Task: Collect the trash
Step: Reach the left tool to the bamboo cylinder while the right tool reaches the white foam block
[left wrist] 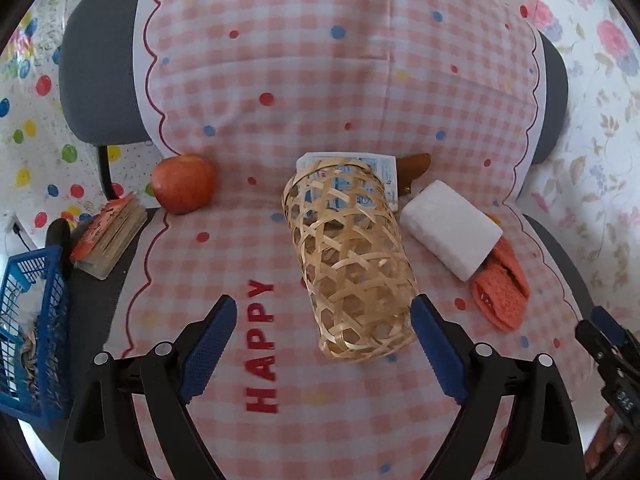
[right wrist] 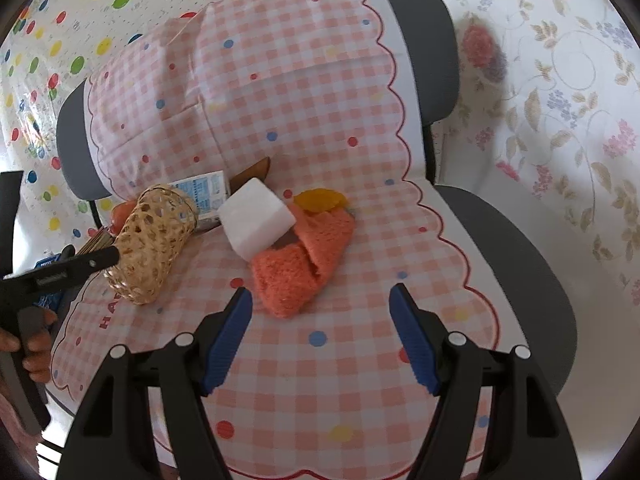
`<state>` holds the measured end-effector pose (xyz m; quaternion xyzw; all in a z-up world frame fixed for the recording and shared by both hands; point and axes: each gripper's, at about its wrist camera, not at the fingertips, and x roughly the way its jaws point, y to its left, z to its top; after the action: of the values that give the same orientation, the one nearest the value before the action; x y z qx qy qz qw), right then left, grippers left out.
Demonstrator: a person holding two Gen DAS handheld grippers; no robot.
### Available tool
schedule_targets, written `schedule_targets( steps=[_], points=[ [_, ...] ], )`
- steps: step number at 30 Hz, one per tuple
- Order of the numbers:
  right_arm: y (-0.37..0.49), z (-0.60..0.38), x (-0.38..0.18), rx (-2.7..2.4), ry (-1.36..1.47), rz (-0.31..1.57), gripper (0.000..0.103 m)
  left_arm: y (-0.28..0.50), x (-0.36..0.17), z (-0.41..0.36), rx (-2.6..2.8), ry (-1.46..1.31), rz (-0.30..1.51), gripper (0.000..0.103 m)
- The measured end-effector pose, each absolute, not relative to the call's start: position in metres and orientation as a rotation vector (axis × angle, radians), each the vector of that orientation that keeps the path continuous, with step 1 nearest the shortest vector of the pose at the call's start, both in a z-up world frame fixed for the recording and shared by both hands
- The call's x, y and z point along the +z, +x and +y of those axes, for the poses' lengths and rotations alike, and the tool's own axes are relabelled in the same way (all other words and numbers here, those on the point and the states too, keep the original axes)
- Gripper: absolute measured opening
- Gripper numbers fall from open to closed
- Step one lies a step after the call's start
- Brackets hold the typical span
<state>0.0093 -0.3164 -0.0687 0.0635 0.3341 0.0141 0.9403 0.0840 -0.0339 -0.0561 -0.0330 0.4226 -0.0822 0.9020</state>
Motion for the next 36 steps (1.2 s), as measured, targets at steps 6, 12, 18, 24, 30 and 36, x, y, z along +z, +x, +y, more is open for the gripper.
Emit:
schedule_targets(
  steps=[6, 12, 18, 24, 30, 36],
  points=[
    [0.017, -0.302, -0.064, 0.044, 0.109, 0.675, 0.07, 0.111, -0.053, -0.041, -0.189, -0.083, 0.875, 0.088],
    [0.023, -0.298, -0.063, 0.04, 0.091, 0.676, 0.07, 0.148, -0.066, -0.072, -0.179, -0.114, 0.926, 0.088],
    [0.028, -0.302, -0.065, 0.034, 0.096, 0.682, 0.07, 0.156, -0.074, -0.074, -0.173, -0.171, 0.942, 0.077],
    [0.032, -0.301, -0.068, 0.042, 0.096, 0.687, 0.07, 0.143, -0.078, -0.083, -0.174, -0.183, 0.95, 0.074],
    [0.029, -0.295, -0.069, 0.052, 0.093, 0.687, 0.07, 0.133, -0.085, -0.089, -0.187, -0.155, 0.96, 0.073],
    [0.03, -0.291, -0.064, 0.083, 0.059, 0.666, 0.07, 0.109, -0.052, -0.071, -0.194, -0.077, 0.844, 0.072]
  ],
)
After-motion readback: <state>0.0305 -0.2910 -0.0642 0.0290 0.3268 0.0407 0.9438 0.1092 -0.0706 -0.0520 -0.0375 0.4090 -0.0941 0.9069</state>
